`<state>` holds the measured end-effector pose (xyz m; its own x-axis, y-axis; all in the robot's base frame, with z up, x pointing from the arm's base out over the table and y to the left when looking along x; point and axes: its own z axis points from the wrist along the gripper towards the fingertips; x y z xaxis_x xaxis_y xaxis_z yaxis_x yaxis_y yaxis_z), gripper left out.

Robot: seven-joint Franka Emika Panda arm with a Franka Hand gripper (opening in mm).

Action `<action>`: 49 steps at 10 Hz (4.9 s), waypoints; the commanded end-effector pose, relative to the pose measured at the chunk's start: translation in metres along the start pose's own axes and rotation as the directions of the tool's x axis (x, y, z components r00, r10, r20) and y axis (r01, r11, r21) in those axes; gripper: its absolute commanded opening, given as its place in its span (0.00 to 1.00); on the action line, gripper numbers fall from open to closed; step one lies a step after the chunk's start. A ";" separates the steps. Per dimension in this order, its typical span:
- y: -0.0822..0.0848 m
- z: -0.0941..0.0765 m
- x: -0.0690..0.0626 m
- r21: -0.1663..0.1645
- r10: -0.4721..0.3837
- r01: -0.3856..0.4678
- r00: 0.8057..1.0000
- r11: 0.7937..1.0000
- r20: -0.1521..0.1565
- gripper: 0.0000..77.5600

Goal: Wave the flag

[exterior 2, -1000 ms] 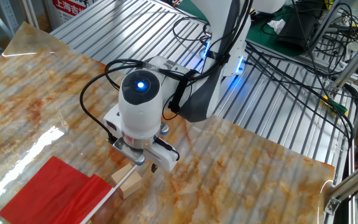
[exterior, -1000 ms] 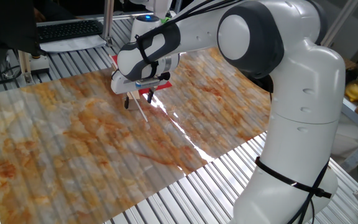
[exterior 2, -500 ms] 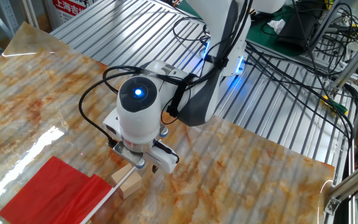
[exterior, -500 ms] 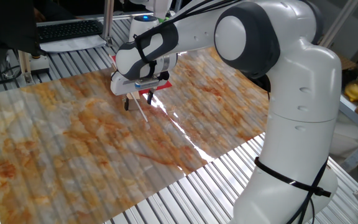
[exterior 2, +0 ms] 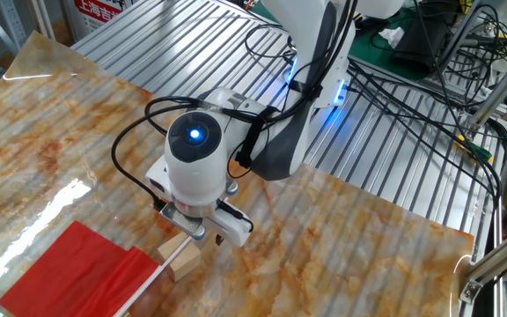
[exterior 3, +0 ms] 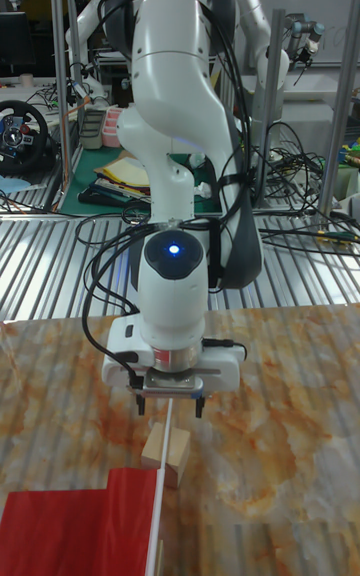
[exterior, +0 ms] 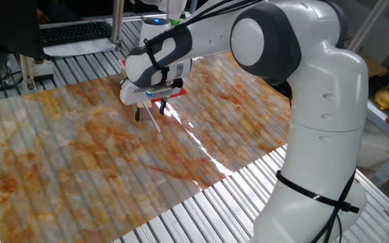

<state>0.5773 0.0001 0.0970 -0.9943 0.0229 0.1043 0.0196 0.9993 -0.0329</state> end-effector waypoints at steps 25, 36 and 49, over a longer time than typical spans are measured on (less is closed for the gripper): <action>0.000 0.000 -0.001 0.001 0.007 -0.007 1.000 1.000 -0.001 0.01; -0.008 -0.045 -0.009 -0.012 0.089 -0.089 0.996 0.996 0.025 0.01; -0.049 -0.151 0.011 -0.011 0.227 -0.227 0.973 0.974 0.045 0.01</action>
<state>0.5871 -0.0296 0.2216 -0.9753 0.2115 0.0640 0.2090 0.9770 -0.0428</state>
